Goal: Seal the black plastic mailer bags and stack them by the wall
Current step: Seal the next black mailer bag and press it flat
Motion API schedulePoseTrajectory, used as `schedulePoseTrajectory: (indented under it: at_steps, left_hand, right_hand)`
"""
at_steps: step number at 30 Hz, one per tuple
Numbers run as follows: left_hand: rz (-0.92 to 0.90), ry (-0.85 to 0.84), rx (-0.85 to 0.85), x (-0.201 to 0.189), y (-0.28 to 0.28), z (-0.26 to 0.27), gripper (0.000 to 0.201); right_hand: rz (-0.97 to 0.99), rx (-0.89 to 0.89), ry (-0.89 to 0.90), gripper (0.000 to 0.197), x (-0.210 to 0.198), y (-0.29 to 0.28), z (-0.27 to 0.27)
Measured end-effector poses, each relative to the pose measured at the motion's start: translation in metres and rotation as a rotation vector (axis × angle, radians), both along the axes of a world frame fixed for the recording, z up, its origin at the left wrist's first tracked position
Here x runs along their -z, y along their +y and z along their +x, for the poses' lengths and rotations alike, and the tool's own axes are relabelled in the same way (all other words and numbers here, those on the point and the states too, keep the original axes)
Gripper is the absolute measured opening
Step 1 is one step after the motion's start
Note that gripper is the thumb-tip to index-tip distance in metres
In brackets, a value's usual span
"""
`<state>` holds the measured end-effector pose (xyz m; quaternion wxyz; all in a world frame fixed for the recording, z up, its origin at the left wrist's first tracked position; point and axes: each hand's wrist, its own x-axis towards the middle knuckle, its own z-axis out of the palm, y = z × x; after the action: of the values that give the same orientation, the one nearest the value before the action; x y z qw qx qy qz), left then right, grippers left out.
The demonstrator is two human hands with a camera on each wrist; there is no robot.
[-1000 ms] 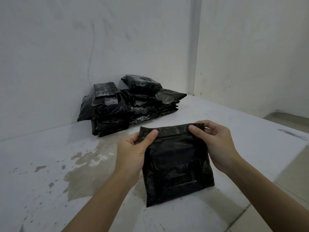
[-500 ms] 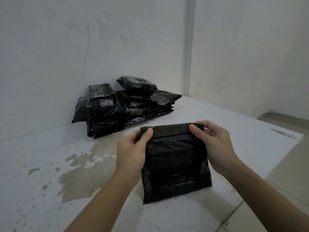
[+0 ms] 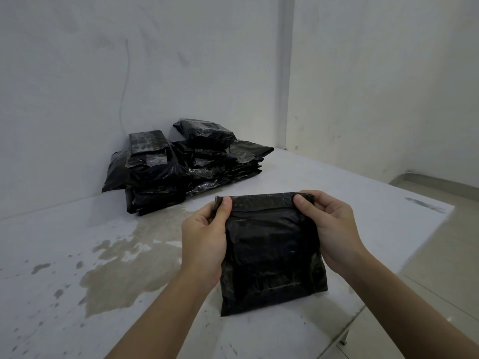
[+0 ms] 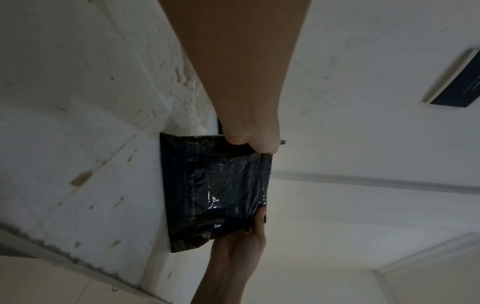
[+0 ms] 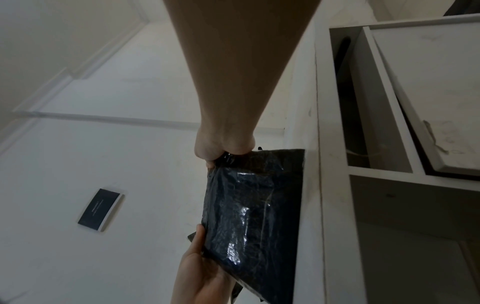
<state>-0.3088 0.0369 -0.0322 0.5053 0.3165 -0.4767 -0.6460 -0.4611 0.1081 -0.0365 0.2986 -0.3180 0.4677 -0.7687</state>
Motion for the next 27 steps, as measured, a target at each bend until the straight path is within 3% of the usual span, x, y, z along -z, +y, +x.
schedulePoseTrajectory:
  at_steps: [8,13,17,20,23,27]
  left_hand:
    - [-0.023,-0.033,-0.027,0.001,0.004,-0.008,0.014]
    - [-0.085,-0.141,-0.014,-0.006,0.001,-0.004,0.014]
    - [-0.182,-0.333,-0.006,-0.019,-0.007,0.008,0.012]
    - [-0.164,-0.416,0.000,-0.032,-0.012,0.011,0.007]
    - [-0.074,-0.426,0.006,-0.042,-0.016,0.007,0.005]
    - [0.039,-0.327,-0.014,-0.041,-0.019,0.003,0.005]
  right_hand:
    - [0.012,0.056,-0.002,0.007,0.000,0.011,-0.004]
    - [0.123,0.089,0.172,0.008,-0.010,0.020,-0.012]
    - [0.345,0.085,0.352,0.008,-0.032,0.024,-0.026]
    - [0.444,0.046,0.255,0.009,-0.044,0.021,-0.034]
    - [0.426,0.015,0.127,0.010,-0.050,0.015,-0.031]
    - [0.392,0.016,-0.001,0.008,-0.044,0.006,-0.029]
